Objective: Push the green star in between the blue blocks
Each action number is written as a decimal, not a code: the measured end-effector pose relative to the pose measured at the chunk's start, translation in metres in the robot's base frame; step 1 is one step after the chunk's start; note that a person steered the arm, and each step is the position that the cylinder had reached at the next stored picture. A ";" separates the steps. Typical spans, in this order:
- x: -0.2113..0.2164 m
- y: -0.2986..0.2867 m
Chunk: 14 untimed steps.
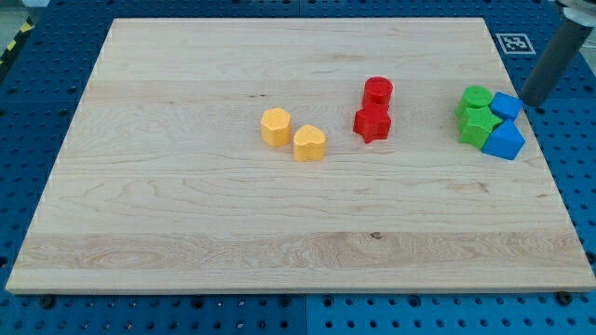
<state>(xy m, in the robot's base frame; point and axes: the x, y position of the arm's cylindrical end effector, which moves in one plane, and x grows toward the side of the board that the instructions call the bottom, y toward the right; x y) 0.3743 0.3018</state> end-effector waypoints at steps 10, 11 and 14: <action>0.119 -0.126; 0.120 -0.148; 0.067 0.035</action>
<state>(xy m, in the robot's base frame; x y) 0.4411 0.3368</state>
